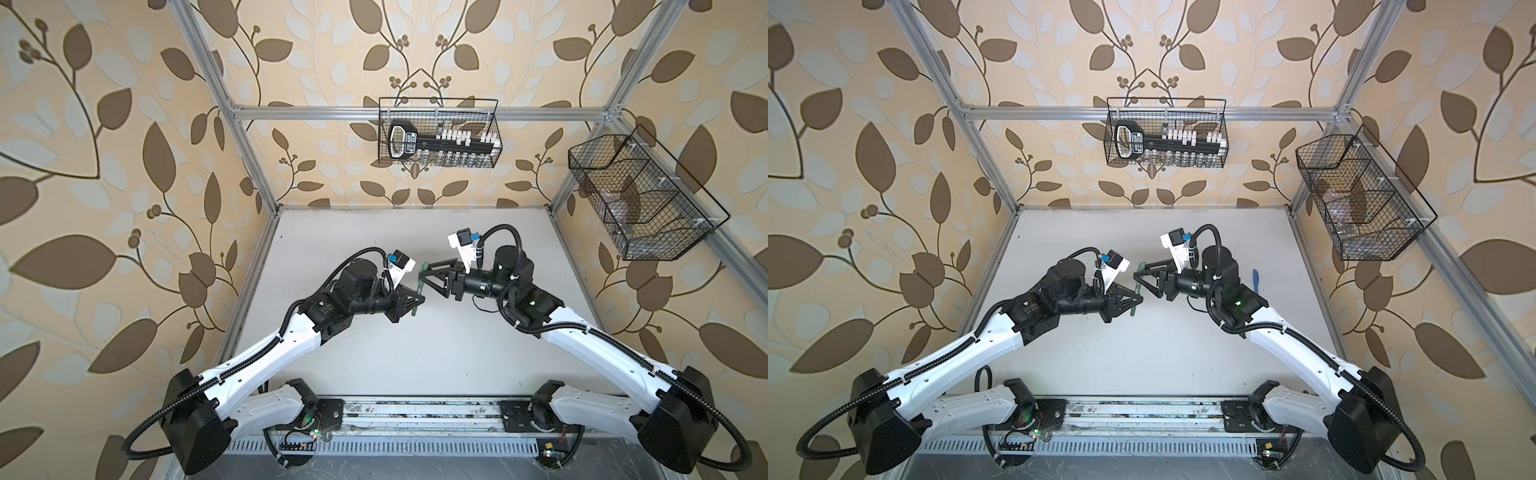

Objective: Insert the pens into the pen caps

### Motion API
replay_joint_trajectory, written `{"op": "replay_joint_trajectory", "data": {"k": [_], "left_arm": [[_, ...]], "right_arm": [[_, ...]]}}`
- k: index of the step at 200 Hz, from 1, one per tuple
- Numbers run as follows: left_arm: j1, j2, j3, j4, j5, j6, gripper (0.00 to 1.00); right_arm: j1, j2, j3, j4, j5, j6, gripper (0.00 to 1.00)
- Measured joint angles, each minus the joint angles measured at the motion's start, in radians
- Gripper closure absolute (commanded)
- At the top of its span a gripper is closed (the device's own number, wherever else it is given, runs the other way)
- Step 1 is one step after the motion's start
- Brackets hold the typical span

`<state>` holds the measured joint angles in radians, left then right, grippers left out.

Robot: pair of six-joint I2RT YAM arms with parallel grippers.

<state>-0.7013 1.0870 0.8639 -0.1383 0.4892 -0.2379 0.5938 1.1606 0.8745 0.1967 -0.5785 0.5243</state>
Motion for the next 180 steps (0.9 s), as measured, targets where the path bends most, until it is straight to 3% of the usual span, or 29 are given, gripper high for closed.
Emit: {"op": "replay_joint_trajectory", "data": {"k": [26,63,100,153,166,180], "left_arm": [[0.0,0.0,0.0,0.0,0.0,0.0,1.0],[0.0,0.0,0.0,0.001,0.0,0.001,1.0],[0.0,-0.001,0.003,0.004,-0.031,0.021,1.0],[-0.006,0.039,0.071,-0.029,-0.08,0.084,1.0],[-0.006,0.063,0.095,-0.033,-0.07,0.101,1.0],[-0.004,0.083,0.124,-0.013,-0.061,0.106,1.0]], "right_arm": [[-0.002,0.002,0.018,0.0,-0.006,0.007,0.56],[-0.007,0.019,0.028,0.002,-0.013,0.013,0.83],[-0.01,0.028,0.026,0.017,-0.014,0.039,1.0],[-0.012,-0.003,-0.025,0.111,0.03,0.039,1.0],[-0.015,-0.024,-0.041,0.123,0.052,0.036,0.72],[-0.015,-0.05,-0.053,0.104,0.05,0.031,0.6]]}}
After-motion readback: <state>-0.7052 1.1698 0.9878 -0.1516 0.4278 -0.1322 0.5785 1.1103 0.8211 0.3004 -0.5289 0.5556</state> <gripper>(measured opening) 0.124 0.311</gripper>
